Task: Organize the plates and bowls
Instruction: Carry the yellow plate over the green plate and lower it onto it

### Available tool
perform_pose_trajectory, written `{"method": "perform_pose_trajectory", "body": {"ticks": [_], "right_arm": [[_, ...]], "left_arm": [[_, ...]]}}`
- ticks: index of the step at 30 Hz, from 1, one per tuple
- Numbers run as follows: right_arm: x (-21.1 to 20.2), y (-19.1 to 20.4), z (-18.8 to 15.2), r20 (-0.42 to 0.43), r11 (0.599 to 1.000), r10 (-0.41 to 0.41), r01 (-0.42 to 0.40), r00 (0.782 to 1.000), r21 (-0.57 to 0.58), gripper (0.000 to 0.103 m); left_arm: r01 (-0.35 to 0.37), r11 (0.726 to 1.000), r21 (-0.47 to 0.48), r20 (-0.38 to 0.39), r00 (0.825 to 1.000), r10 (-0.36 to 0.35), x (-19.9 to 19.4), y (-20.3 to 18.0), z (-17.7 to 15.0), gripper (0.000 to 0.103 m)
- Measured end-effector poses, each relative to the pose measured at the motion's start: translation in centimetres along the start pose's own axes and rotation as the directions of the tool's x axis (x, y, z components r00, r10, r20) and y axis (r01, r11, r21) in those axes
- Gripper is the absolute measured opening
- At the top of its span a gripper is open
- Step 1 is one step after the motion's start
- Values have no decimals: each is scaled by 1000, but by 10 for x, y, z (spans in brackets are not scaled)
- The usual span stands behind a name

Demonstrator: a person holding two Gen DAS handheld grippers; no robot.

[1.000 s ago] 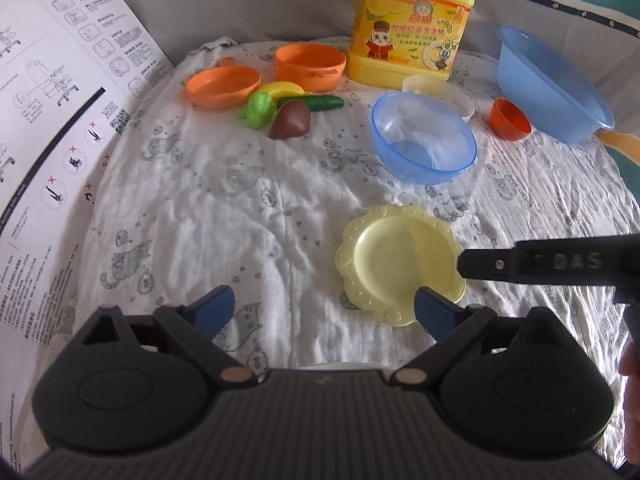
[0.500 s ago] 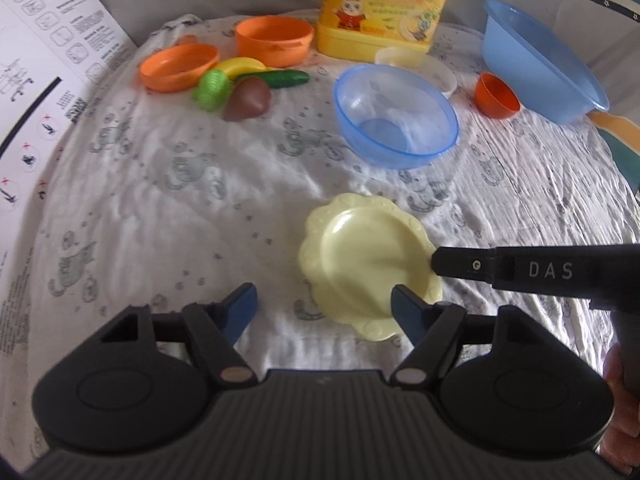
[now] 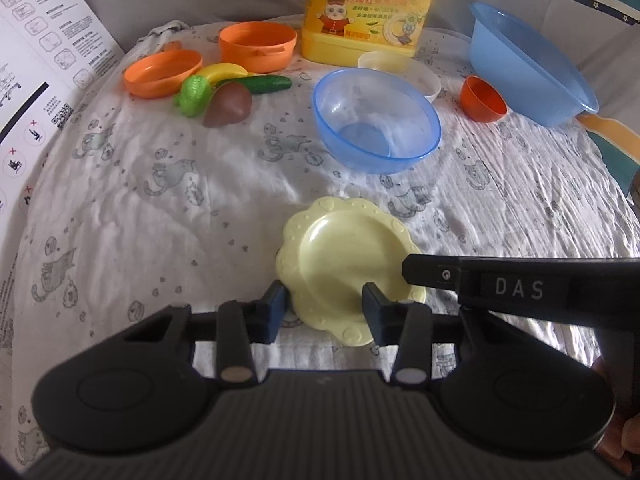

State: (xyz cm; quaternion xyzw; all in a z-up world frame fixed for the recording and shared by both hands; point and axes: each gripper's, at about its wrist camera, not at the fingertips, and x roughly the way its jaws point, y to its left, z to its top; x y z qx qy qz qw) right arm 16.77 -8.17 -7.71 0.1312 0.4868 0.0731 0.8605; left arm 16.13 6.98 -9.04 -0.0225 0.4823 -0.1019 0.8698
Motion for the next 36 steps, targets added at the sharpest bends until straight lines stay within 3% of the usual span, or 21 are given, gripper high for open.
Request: {"method": "perform_pose_trajectory", "body": {"ticks": [10,19,36], "right_arm": [[-12,3,1,-11,1000,-3,4,1000,28,17],[-42,12,-6,10,999,22,-22,1000,41,17],[-99,60,-61,-11,996,83,-84,996,-22,17]], "left_arm": [[5,1000,-27,10,1000,-4,-12,-1,-2,37],[22,999,-38,51,999,-20,-46,0,-8,37],[14,996,-83,93,996,-7,-127,21,-70,38]]}}
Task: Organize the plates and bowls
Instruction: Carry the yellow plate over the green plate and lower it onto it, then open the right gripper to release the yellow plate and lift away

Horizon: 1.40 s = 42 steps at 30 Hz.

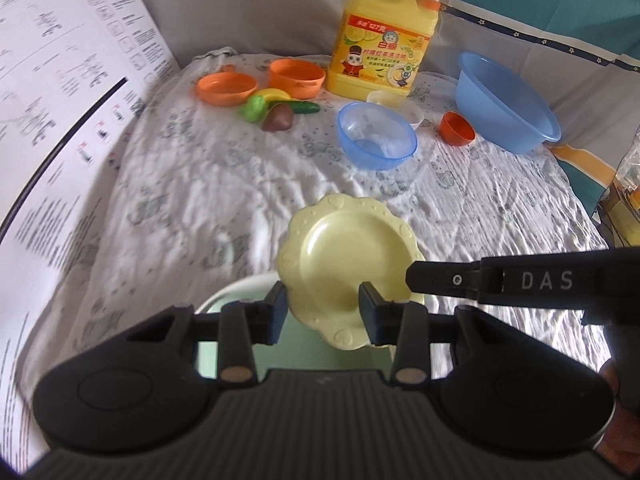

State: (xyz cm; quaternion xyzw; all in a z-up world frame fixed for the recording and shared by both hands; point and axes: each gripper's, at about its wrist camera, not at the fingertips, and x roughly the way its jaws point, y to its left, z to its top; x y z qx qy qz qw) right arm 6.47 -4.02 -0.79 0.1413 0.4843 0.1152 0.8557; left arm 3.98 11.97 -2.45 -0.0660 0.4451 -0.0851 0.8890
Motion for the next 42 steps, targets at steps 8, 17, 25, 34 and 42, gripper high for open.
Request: {"method": "perform_pose_trajectory", "body": {"ticks": [8,17,25,34,42], "right_arm": [[-2,19,-29,-44,999,6,-8,999,-34,18],[4,28,-41,-91,998,0,-6,996,-58,18],[14,25,-43,-126,998,-10,3,992,-59,18],[23,23,-43,-151,999,1,-8,989,-52,19],[19,26,-39,-107,996,-28,18,994,-92,34]], "left_arm": [[-14,1000,-19,-13,1000,14,-19,13,-31,42],[-12,999,-39,-31,999,10,-22,23,-48,42],[-18,999,-27,-66,998,17,-11,26,-51,43],[-7,999,-35,-91,996,4,-1,28,-54,44],[-27,999,-32,-72,997,24,-2,29,-53,72]]}}
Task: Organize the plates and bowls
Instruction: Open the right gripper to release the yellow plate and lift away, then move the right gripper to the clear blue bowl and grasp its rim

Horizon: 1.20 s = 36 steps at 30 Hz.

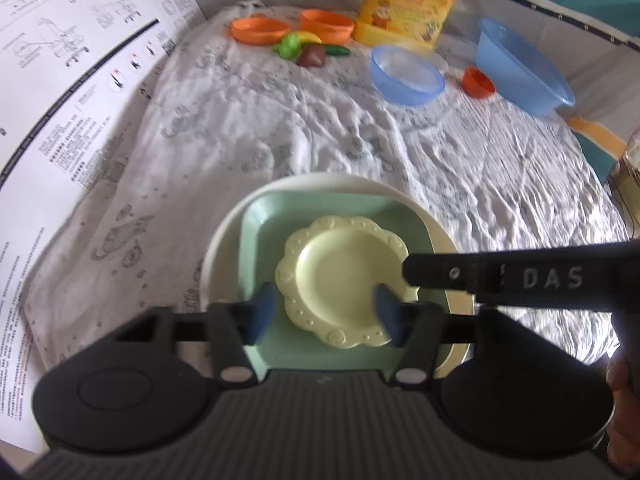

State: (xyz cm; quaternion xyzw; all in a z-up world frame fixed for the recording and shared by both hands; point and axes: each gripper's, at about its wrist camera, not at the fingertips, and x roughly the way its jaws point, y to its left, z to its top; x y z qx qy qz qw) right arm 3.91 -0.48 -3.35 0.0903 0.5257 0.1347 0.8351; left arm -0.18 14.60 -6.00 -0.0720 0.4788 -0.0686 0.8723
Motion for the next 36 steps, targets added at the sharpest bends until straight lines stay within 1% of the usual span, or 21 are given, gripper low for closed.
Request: {"method": "perform_pose_trajectory", "body": {"ticks": [1,2,3,4,5,7,10,14,20,28,36], "right_arm": [[-3,1,1,20,1000,-7,7,1000,-10,45],[-6,1,2,38,1000,-10,10,999,-17,58],[-10,2,3,57,1000,-13,14,998,-23,65],[-13,3,4,74,999,-16,18,997,-28,80],[-15,3,4,89,999,-16,18,996,-32,89],[-18,4,4,107,999,-15,20,994,-39,91],[-20,4,4,113,999,-14,19,993,-44,98],[-24,3,2,124,998,-16,23,992,-55,103],[-30,-4,3,145,998,-24,31,989,-46,103],[-34,-34,15,166,997,-59,52,984,49,103],[-36,-71,32,199,988,-103,77,975,137,103]], "left_arm": [[-11,1000,-2,13,1000,12,-3,1,1,77],[-27,1000,0,28,999,27,-6,1,2,85],[-40,999,0,45,998,40,-10,2,3,90],[-48,999,-4,58,997,48,-13,4,4,94],[-54,998,-13,72,996,54,-16,6,5,100],[-64,998,-29,91,994,66,-20,9,7,102],[-72,996,-46,89,993,76,-21,12,7,103],[-79,996,-45,86,993,83,-20,11,6,103],[-85,996,-36,80,993,88,-18,6,11,103],[-100,995,-25,73,992,102,-7,-3,28,103],[-113,994,4,87,990,112,8,-19,63,103]]}}
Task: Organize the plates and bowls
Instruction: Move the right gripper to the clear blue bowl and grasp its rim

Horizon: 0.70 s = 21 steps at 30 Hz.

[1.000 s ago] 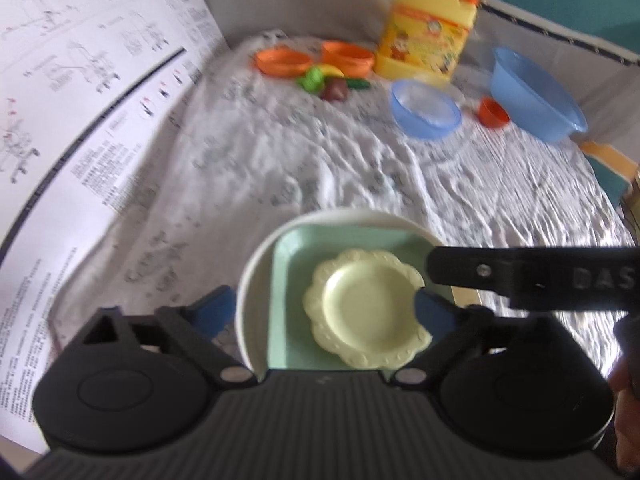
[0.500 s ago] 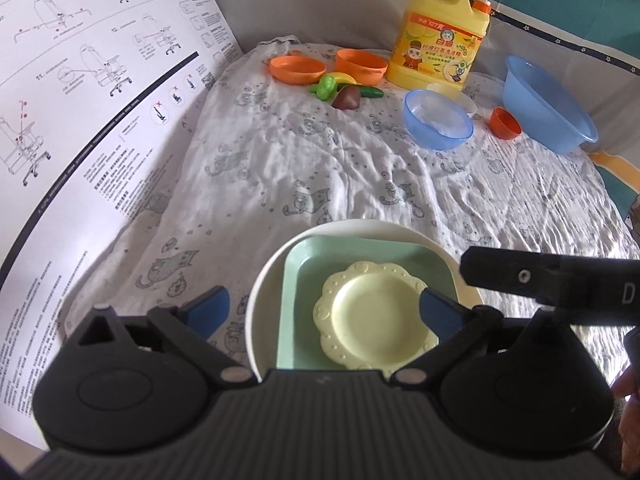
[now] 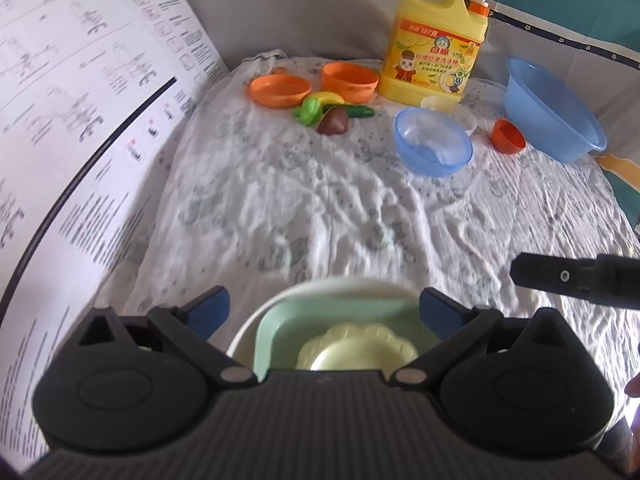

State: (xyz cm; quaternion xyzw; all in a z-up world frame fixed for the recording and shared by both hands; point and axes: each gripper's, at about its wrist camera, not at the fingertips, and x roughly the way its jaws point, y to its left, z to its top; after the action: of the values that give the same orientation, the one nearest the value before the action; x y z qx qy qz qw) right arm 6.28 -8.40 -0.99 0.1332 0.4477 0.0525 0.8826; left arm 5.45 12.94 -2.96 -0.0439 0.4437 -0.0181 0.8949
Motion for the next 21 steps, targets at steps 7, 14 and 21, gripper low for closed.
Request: {"method": "perform_pose_trajectory", "body": {"ticks": [7,14,21], "right_arm": [[12,-31,26,17,997,-34,33,999,72,103],[35,-49,63,23,992,-44,41,999,122,103],[66,-55,103,60,990,-64,56,996,132,99]], "left_arm": [[6,999,40,7,1000,-6,19,-20,38,103],[-6,998,62,2,1000,6,47,-38,77,103],[-27,998,59,-15,1000,28,89,-56,116,103]]}}
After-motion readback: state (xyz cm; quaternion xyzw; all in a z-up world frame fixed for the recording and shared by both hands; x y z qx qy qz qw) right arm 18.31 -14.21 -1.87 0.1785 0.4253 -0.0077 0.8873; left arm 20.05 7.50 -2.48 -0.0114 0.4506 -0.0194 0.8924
